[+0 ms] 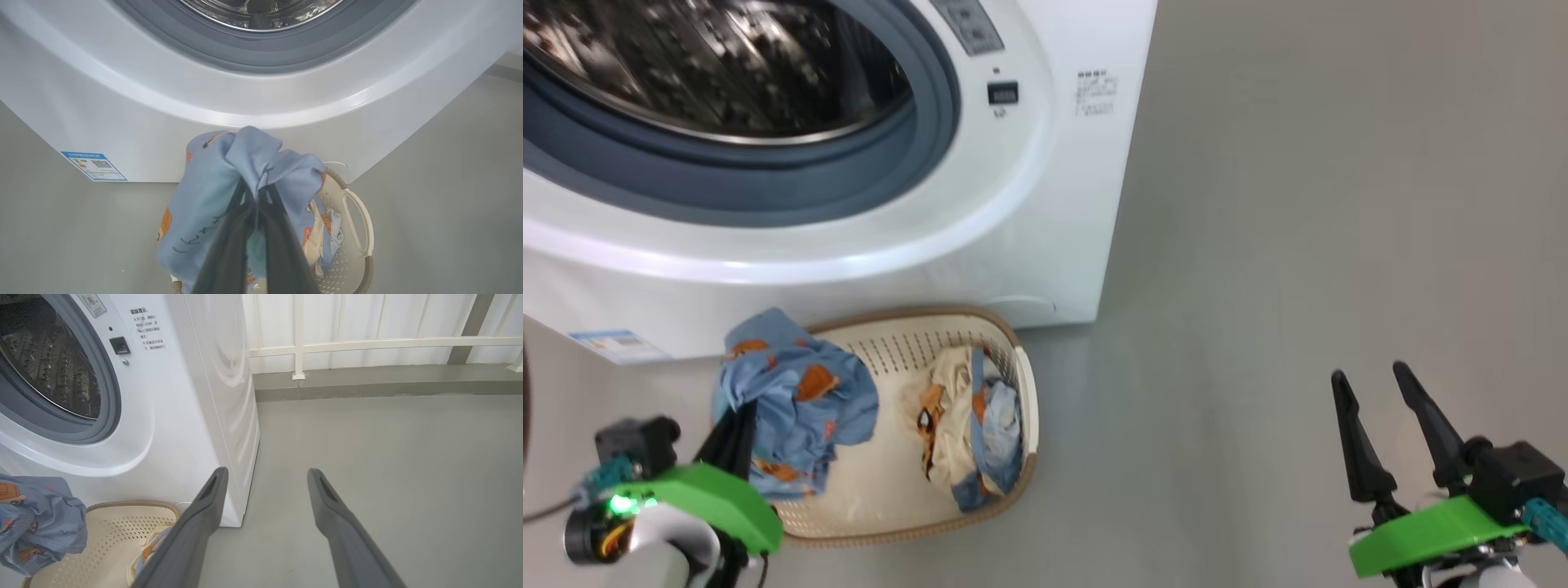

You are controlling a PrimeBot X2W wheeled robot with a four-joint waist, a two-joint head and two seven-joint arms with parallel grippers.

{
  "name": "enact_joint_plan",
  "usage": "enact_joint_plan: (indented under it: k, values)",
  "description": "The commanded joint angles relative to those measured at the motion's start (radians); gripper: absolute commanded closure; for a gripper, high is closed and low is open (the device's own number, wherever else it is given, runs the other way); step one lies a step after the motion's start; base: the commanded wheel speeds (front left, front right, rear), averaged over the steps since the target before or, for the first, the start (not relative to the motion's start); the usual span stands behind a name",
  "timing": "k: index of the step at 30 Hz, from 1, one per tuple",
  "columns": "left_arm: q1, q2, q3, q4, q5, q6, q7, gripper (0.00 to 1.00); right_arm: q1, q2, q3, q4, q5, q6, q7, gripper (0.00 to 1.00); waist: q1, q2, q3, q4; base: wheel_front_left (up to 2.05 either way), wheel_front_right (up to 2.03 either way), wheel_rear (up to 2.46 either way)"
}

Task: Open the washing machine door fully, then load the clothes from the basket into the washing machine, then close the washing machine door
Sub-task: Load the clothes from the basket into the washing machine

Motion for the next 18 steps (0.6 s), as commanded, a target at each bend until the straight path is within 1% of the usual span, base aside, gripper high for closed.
enact_joint_plan:
  k: [1, 6, 7, 10, 18]
  values:
    - [0.037, 0.024, 0.072, -0.058, 0.037, -0.002, -0.011, 1.00, 0.025, -0.015, 0.017, -0.020, 0.008, 0.003, -0.005, 0.00, 0.0000, -0.0001, -0.073, 0.021, 0.00, 0.00, 0.00]
    - [0.145, -0.003, 0.151, -0.169, 0.112, -0.002, -0.011, 1.00, 0.071, -0.022, 0.012, -0.023, 0.011, 0.003, -0.005, 0.00, 0.0000, -0.0001, -0.127, 0.024, 0.00, 0.00, 0.00]
    - [0.145, -0.003, 0.151, -0.169, 0.112, -0.002, -0.011, 1.00, 0.071, -0.022, 0.012, -0.023, 0.011, 0.003, -0.005, 0.00, 0.0000, -0.0001, -0.127, 0.024, 0.00, 0.00, 0.00]
    - [0.215, -0.021, 0.193, -0.240, 0.145, -0.002, -0.011, 1.00, 0.104, -0.025, -0.001, -0.031, 0.014, 0.003, -0.005, 0.00, 0.0000, -0.0001, -0.155, 0.025, 0.00, 0.00, 0.00]
    - [0.382, -0.075, 0.317, -0.421, 0.224, -0.002, -0.011, 1.00, 0.160, -0.025, -0.019, -0.045, 0.018, 0.003, -0.005, 0.00, 0.0000, -0.0001, -0.184, 0.025, 0.00, 0.00, 0.00]
